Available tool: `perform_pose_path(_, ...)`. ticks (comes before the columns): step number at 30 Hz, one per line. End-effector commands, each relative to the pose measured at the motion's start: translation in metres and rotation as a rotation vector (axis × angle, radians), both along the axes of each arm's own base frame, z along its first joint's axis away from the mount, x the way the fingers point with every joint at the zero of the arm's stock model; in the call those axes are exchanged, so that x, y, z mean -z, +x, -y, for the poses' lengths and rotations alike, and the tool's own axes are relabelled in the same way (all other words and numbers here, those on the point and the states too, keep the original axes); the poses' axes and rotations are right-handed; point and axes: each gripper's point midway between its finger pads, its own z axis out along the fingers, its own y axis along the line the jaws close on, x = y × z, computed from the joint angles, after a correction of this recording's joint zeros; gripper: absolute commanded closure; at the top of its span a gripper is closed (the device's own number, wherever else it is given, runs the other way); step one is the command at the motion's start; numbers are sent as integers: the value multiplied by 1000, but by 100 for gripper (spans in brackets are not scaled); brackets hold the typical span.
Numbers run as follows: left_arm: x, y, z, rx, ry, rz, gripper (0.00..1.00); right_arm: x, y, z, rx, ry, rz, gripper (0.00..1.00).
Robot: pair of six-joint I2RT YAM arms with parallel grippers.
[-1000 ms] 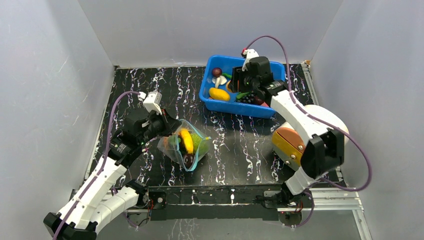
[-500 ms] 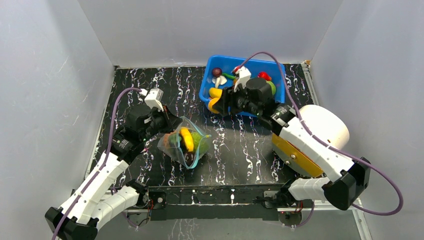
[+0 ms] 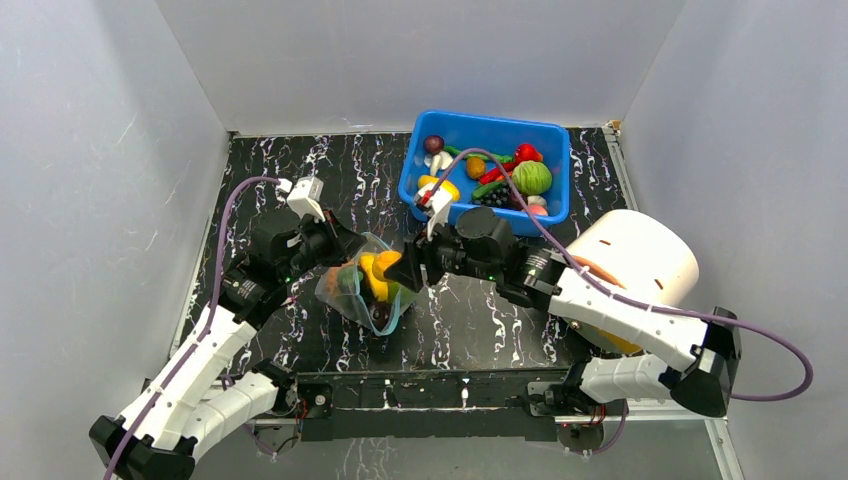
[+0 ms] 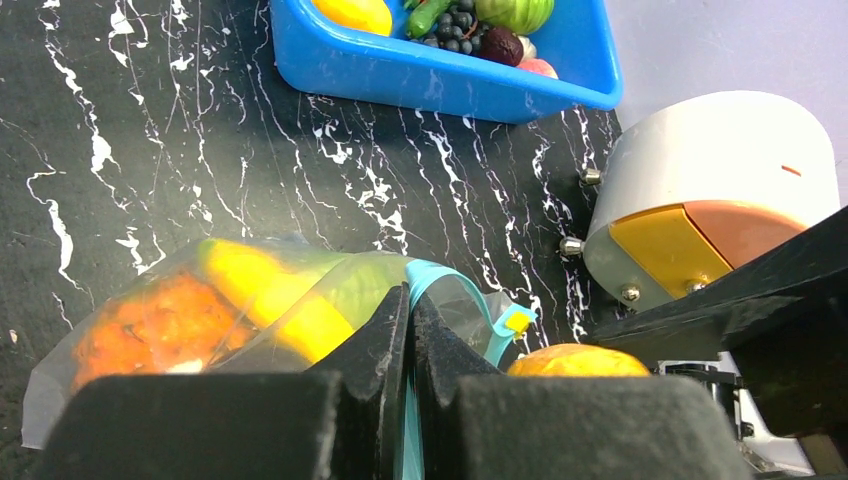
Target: Place the food in the zip-top bag and seal the zipper
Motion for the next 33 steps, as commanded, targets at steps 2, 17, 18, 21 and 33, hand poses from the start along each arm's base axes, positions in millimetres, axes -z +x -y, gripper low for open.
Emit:
perform_pose_path(2,-28,-3,6,21,-72,60,100,5,11,-18,-4,-39,106,65)
perform_pose_path(17,-26,-13,4,28,-89,58,100,21,42,-34,101,-94,148,59)
perform_pose_path(18,-26,-13,4,29,-91,59,100,18,43,-34,107,-82,145,59)
perform_pose_path(21,-27,-14,3,30,-88,62,100,15,43,-38,112,-49,137,57)
perform_pose_path(33,-27,-18,1,55,-56,86,100,-7,33,-17,24,-142,277,21)
